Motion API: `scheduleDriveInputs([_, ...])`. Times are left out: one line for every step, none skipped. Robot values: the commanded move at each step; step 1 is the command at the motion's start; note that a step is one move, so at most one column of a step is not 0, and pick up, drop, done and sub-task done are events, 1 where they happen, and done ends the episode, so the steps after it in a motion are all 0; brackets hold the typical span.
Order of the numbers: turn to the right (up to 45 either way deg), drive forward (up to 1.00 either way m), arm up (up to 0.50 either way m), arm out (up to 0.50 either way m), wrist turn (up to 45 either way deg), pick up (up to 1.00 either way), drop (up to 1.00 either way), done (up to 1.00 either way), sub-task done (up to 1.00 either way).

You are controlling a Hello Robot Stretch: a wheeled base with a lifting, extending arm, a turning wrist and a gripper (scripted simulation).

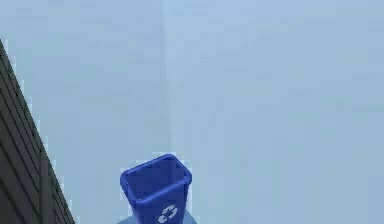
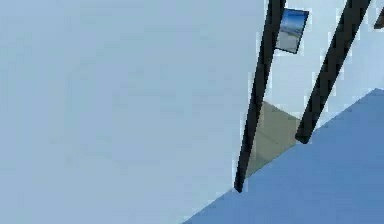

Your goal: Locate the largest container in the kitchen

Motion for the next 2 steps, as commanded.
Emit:
scheduleDriveInputs([-12.0,0.00,0.00,0.00,0.0,0.00,0.00,0.00,0.00])
scheduleDriveInputs([0.0,0.00,0.00,0.00,0.0,0.00,0.00,1.00,0.00])
